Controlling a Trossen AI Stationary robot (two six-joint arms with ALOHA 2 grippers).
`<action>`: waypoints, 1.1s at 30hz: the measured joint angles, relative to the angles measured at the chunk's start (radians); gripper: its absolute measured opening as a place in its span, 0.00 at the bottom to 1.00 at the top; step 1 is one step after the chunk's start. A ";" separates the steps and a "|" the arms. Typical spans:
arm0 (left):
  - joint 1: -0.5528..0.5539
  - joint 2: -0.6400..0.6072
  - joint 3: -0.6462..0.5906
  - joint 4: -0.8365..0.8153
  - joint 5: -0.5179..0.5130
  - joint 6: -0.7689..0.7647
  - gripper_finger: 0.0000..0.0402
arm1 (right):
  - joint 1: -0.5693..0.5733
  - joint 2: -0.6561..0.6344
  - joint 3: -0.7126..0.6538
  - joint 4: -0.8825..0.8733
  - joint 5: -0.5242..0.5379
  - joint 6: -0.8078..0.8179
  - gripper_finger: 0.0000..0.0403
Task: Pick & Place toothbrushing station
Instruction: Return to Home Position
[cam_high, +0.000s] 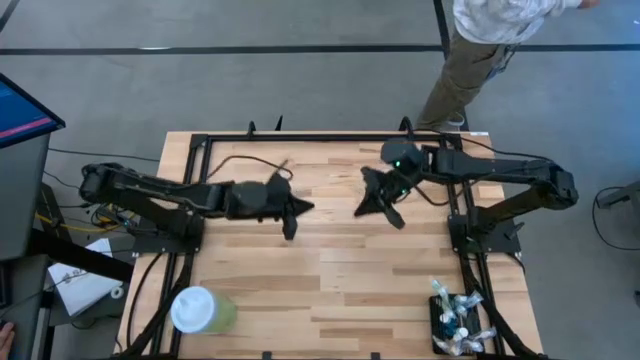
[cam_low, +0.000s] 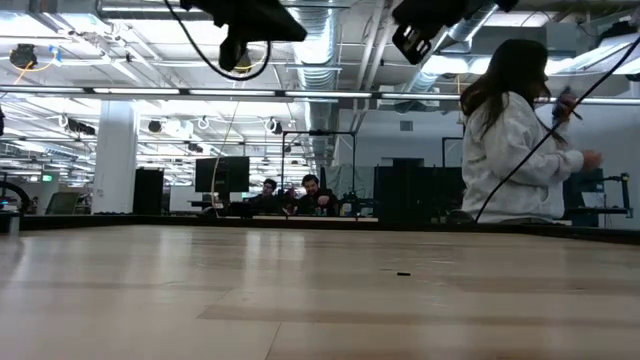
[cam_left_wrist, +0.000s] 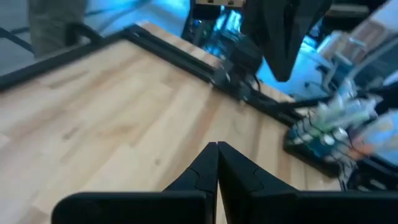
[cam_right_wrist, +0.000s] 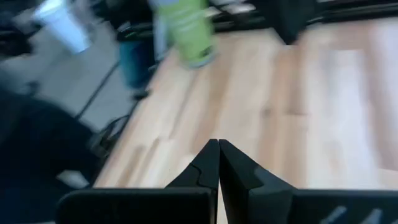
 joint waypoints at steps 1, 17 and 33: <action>0.020 -0.021 -0.008 -0.001 0.003 0.003 0.00 | -0.010 -0.001 0.000 0.010 0.029 0.010 0.00; 0.248 -0.179 -0.067 0.010 0.278 0.119 0.00 | 0.043 -0.145 -0.311 0.522 0.320 0.394 0.00; 0.355 -0.178 -0.067 0.025 0.353 0.119 0.00 | 0.135 -0.473 -0.596 0.555 0.595 0.406 0.00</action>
